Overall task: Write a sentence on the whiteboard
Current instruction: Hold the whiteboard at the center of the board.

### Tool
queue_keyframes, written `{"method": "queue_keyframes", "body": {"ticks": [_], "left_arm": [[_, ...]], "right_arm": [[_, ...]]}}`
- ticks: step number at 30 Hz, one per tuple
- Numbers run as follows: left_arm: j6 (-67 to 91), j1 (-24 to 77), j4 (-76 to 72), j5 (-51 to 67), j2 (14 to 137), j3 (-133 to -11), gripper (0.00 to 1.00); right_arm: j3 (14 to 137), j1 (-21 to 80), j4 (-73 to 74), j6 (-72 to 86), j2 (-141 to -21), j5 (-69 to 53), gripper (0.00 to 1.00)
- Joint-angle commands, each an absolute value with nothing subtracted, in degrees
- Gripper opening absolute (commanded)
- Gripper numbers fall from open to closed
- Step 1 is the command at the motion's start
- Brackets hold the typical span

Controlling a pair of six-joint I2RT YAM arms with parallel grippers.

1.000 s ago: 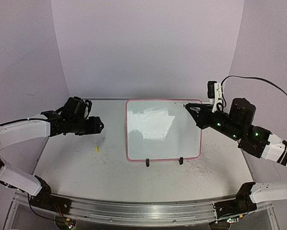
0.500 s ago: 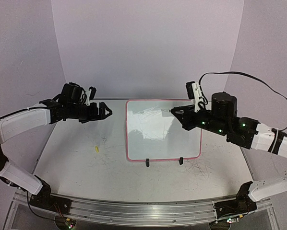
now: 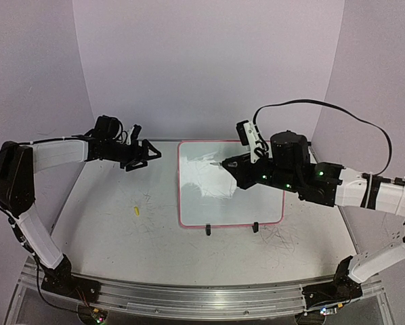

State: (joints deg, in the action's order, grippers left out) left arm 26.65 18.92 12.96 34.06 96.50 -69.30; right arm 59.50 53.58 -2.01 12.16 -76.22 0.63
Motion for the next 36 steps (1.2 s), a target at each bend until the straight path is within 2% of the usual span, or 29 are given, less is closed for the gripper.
{"method": "queue_keyframes", "body": {"ticks": [1,4,10,23,36], "left_arm": [[26.47,19.07,-2.50,42.04,92.07,-64.18,0.87],[27.10,19.09,-7.95,45.68,91.03,-61.50,0.84],[26.24,20.34,-9.31,47.99,91.99,-60.66,0.78],[29.83,21.88,-8.54,45.90,96.55,-69.44,0.79],[22.87,25.34,-8.96,51.53,97.01,-65.23,0.73]], "right_arm": [[63.04,54.33,-3.04,11.61,-77.85,3.87,0.00],[64.67,54.87,-2.92,11.35,-79.46,4.65,0.00],[68.07,55.42,-2.99,10.83,-82.46,4.86,0.00],[67.43,55.63,-4.66,11.59,-80.99,5.71,0.00],[67.73,55.92,-4.65,10.89,-81.44,5.68,0.00]]}}
